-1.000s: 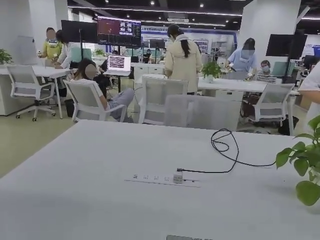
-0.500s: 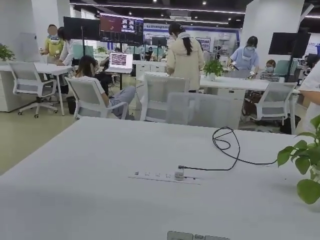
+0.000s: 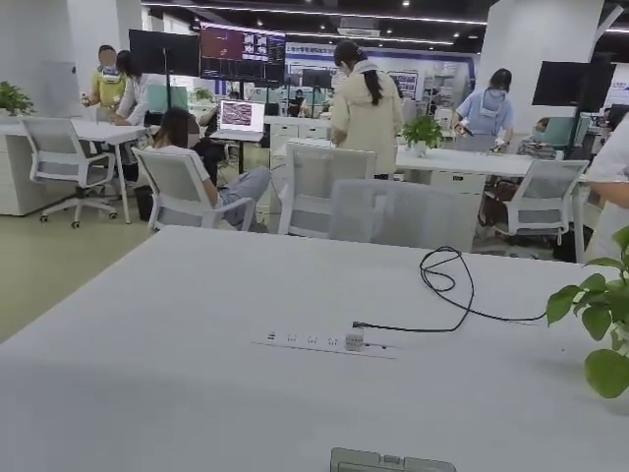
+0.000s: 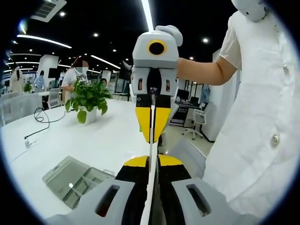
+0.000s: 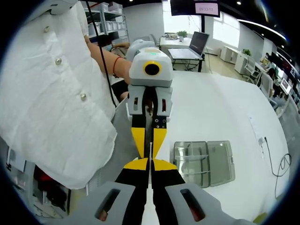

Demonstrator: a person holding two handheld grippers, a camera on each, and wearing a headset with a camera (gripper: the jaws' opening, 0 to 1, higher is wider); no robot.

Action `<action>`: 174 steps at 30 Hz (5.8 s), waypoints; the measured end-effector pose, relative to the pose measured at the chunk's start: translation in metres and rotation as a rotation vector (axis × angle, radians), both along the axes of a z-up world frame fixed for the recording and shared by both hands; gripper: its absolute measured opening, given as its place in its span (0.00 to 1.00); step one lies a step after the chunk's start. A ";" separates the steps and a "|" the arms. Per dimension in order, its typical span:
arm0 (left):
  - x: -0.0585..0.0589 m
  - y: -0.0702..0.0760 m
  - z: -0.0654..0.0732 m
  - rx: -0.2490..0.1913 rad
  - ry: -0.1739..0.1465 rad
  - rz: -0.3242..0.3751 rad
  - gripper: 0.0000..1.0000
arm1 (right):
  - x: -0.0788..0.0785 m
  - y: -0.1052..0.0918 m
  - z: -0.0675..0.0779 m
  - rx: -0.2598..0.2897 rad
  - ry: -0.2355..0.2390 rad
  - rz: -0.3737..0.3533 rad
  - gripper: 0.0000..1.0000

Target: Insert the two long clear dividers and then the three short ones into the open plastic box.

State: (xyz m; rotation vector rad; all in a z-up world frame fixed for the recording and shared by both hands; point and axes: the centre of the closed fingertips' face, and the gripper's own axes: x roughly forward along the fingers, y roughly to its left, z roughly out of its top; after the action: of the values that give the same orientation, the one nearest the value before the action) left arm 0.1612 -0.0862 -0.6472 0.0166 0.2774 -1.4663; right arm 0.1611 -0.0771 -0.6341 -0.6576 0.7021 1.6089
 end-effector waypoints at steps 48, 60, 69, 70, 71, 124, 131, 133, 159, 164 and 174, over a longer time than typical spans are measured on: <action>0.033 0.070 -0.060 0.168 0.001 0.271 0.81 | 0.089 0.014 -0.055 -0.018 -0.081 -0.120 0.03; 0.037 0.081 -0.074 0.189 0.039 0.299 0.91 | 0.111 0.016 -0.099 -0.020 -0.045 -0.155 0.03; 0.038 0.083 -0.079 0.194 0.067 0.305 0.93 | 0.118 0.015 -0.123 -0.026 -0.026 -0.179 0.03; 0.038 0.082 -0.079 0.194 0.066 0.305 0.94 | 0.117 0.014 -0.124 -0.028 -0.022 -0.181 0.03; 0.039 0.082 -0.079 0.194 0.066 0.304 0.94 | 0.117 0.014 -0.125 -0.027 -0.018 -0.183 0.03; 0.036 0.085 -0.091 0.204 0.101 0.299 0.97 | 0.110 0.031 -0.182 -0.203 -0.098 -0.025 0.03; 0.036 0.084 -0.091 0.203 0.100 0.296 0.96 | 0.110 0.030 -0.184 -0.209 -0.100 -0.024 0.03; 0.037 0.083 -0.090 0.201 0.098 0.296 0.96 | 0.110 0.030 -0.184 -0.209 -0.102 -0.023 0.03; 0.035 0.084 -0.086 0.202 0.098 0.302 0.97 | 0.113 0.027 -0.148 -0.081 -0.070 -0.164 0.19; 0.037 0.086 -0.086 0.204 0.097 0.304 0.97 | 0.114 0.020 -0.135 -0.044 -0.065 -0.201 0.23; 0.038 0.088 -0.085 0.211 0.097 0.307 0.97 | 0.111 -0.004 -0.116 0.003 -0.054 -0.262 0.31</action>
State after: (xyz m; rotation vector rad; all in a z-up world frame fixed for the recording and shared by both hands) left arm 0.1991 0.0021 -0.7319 0.0702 0.4908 -1.1302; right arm 0.2719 -0.0811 -0.7501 -0.5794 0.7150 1.3458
